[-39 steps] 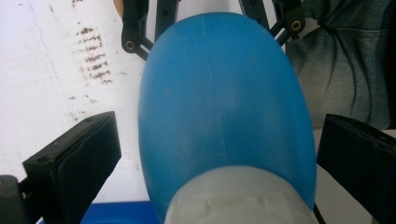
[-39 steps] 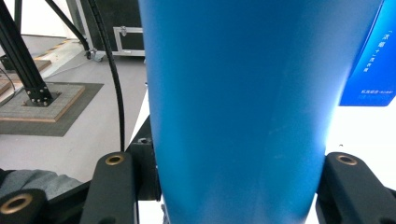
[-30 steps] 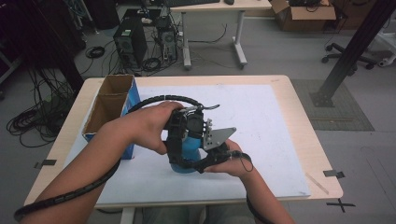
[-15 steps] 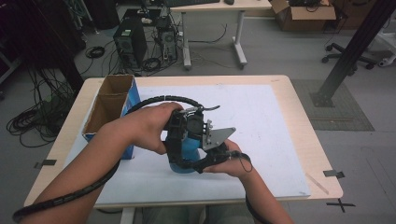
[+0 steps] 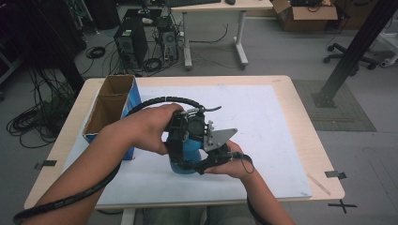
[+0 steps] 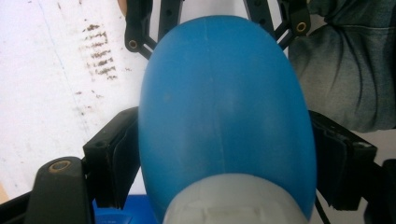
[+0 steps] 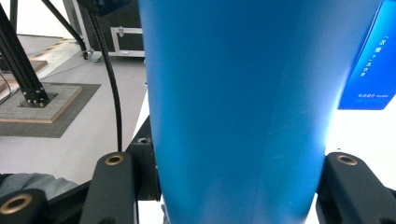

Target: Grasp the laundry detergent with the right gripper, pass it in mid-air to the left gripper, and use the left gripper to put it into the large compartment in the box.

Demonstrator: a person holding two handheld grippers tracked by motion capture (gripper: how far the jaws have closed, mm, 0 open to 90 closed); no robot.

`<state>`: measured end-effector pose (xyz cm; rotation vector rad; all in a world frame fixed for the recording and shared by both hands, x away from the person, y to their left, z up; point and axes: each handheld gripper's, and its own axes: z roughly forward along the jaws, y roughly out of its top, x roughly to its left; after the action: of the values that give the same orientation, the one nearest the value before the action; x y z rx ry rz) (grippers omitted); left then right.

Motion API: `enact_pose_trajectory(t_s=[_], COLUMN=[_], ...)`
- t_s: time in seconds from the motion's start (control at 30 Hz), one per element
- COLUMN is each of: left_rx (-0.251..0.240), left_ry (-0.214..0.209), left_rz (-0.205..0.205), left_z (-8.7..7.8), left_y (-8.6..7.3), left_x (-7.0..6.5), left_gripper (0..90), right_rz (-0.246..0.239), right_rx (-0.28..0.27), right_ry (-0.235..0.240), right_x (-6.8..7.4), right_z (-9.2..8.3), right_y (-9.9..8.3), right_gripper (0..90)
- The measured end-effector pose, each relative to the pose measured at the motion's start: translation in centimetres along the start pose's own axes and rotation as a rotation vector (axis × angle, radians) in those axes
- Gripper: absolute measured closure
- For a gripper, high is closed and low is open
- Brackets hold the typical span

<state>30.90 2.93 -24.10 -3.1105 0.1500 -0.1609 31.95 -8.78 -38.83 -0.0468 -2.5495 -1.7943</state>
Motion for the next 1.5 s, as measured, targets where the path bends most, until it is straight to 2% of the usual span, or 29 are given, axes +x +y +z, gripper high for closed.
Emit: enact_pose_trajectory(t_s=[0.73,0.97,1.0,1.3,1.43,1.5], left_rx=[0.019,0.016,0.023,0.019,0.046,0.058], left_ry=[0.008,0.014,0.010,0.023,0.014,0.020], left_rz=[0.005,0.008,0.011,0.011,-0.008,-0.004], left_z=[-0.4,-0.3,-0.4,-0.7,-0.9,-1.0], left_y=[0.1,0.0,0.0,0.2,0.5,0.7], left_x=[-0.2,-0.3,-0.2,-0.4,-0.4,-0.5], left_gripper=[33.7,35.2,35.3,36.8,37.4,37.5], right_rz=[-0.013,-0.015,-0.070,-0.080,-0.085,-0.087], right_rx=[-0.006,-0.003,-0.016,-0.024,-0.027,-0.035], right_ry=[-0.003,-0.001,-0.015,-0.022,-0.020,-0.018], right_x=[0.0,0.1,-0.2,-0.2,-0.2,-0.1], right_z=[0.0,0.0,0.2,-0.1,-0.2,-0.1], right_y=[0.2,0.3,0.2,0.4,0.4,0.4], right_gripper=[44.4,44.4,44.4,44.4,44.1,43.7])
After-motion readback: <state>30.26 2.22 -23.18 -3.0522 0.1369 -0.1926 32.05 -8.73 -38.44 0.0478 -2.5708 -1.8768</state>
